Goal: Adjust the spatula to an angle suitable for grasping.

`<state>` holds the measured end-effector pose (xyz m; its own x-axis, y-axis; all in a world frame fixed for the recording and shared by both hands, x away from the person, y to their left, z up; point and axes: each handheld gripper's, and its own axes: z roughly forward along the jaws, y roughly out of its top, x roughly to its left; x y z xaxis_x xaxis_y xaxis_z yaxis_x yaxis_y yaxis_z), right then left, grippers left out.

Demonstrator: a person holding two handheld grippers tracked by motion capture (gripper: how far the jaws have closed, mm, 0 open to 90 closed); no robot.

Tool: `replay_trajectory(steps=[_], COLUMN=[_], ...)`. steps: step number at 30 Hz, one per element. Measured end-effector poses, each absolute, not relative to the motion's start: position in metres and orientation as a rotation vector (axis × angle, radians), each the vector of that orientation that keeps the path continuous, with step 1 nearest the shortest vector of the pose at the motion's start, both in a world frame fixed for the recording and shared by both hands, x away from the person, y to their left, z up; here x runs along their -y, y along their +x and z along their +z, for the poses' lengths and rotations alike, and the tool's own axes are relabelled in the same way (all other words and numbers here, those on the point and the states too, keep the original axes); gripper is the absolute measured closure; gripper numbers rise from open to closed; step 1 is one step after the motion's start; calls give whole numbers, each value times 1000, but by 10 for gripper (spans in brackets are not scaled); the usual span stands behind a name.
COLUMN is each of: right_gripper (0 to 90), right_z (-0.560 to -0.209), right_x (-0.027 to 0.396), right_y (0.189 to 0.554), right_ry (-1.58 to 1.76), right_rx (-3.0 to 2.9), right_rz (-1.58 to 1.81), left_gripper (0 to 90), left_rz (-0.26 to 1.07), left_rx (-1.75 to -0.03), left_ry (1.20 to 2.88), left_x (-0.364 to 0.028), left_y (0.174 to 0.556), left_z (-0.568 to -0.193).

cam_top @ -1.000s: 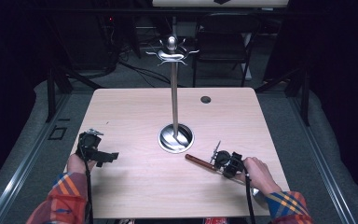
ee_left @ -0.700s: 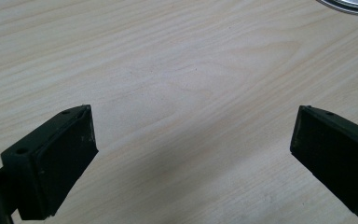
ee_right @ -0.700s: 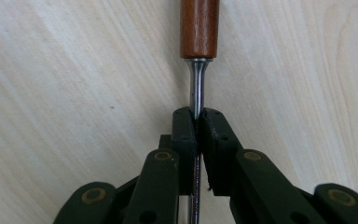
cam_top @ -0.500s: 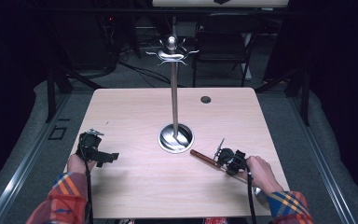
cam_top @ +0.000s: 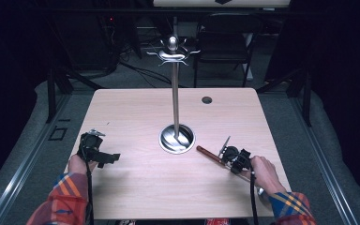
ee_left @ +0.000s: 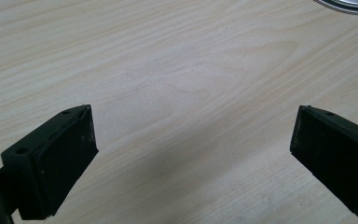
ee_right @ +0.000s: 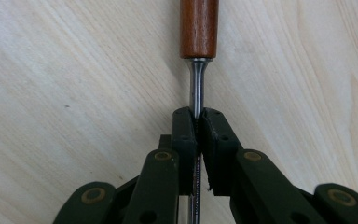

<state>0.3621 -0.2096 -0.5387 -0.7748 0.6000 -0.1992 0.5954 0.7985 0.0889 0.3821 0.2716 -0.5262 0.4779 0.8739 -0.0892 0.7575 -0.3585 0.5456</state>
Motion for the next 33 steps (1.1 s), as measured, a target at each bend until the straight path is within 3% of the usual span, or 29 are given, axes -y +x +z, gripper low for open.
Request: replay_trajectory(steps=[18,33], right_gripper=[792,803], right_z=[-536,-542], right_x=[207,200], right_y=[370,378], right_ry=[953,906], right_rx=[-2772,-2782], right_rz=[110,95], left_gripper=[1,1], left_rz=[296,281], left_rx=[-1342,-1331], left_ry=[2218,2248], left_x=[-272,-270], left_y=[381,384], left_z=[-526,-529])
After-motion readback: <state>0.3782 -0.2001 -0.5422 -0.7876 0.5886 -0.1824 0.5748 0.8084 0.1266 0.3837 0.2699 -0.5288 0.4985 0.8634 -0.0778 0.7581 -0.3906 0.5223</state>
